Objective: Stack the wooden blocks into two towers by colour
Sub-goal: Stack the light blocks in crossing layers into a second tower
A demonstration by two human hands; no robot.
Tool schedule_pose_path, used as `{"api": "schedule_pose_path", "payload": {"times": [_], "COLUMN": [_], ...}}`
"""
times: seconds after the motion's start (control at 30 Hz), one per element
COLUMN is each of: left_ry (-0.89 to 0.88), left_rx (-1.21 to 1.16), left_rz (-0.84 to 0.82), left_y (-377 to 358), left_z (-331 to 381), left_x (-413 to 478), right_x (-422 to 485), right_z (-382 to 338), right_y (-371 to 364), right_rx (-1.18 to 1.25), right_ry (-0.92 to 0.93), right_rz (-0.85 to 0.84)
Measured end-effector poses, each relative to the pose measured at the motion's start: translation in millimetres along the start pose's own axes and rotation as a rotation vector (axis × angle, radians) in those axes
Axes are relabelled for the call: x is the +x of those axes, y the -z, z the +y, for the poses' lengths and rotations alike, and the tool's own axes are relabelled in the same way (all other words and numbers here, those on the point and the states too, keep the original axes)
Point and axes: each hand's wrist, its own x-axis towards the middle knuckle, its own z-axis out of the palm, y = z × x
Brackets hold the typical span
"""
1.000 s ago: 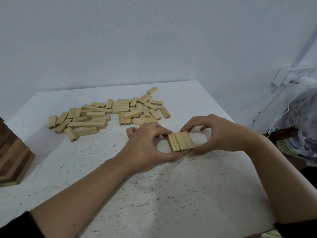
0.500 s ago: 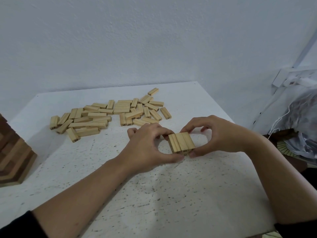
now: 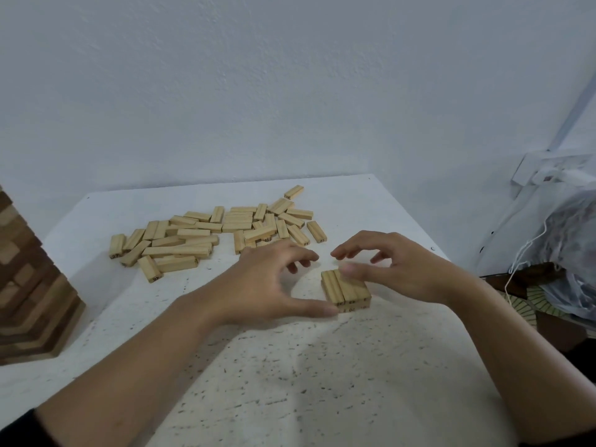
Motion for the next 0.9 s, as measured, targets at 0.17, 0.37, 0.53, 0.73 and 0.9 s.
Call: {"api": "schedule_pose_path", "payload": {"times": [0.17,0.37,0.53,0.73,0.9], "left_ry": [0.023,0.29,0.411,0.313,0.244], "left_rx": [0.063,0.373,0.477,0.472,0.472], "left_rz": [0.091,0.231,0.175,0.081,0.057], "left_y": [29,33,29,28,26], "left_z": [-26,-66,-81,-83,-88], "left_x": [-16,-39,-64,-88,-105], "right_x": [6,22,38,61,69], "right_z": [-20,-51,-80,-111,-122], "right_y": [-6,-21,-37,-65,-92], "right_rx": [-0.02,-0.294,-0.526,-0.665,-0.649], "right_ry": [0.037,0.108,0.102,0.089,0.132], "right_rz": [0.085,0.039,-0.065,-0.138,-0.113]}}
